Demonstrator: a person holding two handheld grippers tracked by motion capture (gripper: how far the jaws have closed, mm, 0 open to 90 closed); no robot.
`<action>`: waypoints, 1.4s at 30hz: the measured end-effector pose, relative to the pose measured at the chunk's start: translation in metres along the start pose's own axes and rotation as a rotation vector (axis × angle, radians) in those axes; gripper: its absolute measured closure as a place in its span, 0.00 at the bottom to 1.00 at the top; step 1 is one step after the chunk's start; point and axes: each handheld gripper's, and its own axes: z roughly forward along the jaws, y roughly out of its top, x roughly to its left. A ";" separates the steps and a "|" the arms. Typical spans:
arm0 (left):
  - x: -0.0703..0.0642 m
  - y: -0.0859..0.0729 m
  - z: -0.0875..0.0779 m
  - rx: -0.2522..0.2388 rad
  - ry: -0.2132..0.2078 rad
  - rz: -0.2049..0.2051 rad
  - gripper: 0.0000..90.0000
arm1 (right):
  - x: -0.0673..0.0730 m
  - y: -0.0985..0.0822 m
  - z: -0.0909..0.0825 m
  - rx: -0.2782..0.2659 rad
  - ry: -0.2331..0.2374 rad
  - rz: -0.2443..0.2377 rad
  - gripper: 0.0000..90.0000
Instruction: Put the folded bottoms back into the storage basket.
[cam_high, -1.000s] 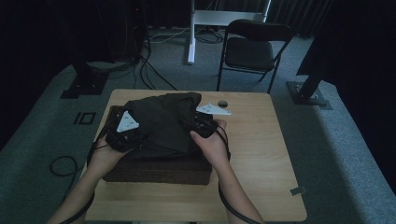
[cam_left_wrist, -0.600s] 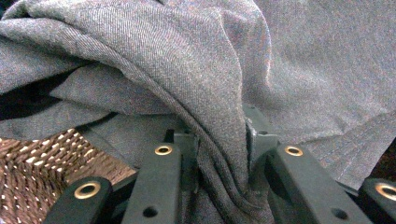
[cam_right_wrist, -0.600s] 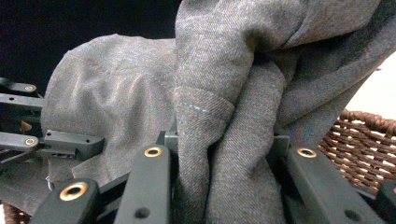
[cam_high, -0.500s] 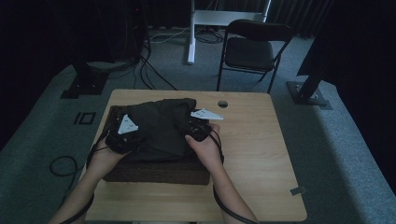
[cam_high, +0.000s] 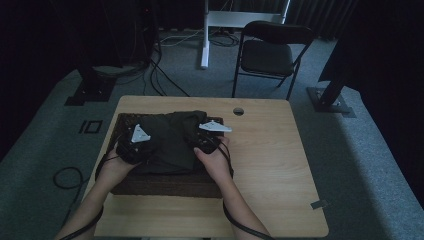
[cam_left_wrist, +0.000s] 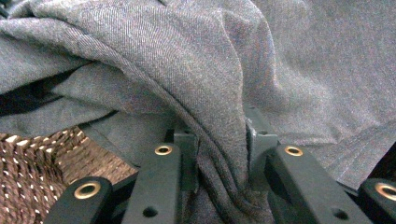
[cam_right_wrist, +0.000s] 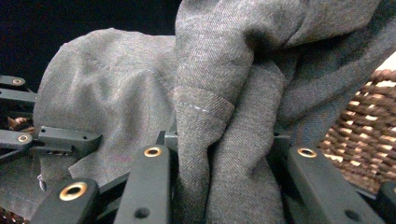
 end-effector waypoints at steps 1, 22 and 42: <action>0.000 0.000 0.000 0.000 0.000 0.000 0.81 | 0.000 -0.001 0.002 0.007 -0.002 0.000 0.72; 0.000 -0.001 0.026 0.141 -0.026 -0.029 0.80 | -0.006 -0.016 0.026 0.160 -0.028 0.027 0.71; 0.004 -0.006 0.053 0.263 -0.086 -0.119 0.44 | -0.020 -0.029 0.047 0.365 -0.198 -0.074 0.28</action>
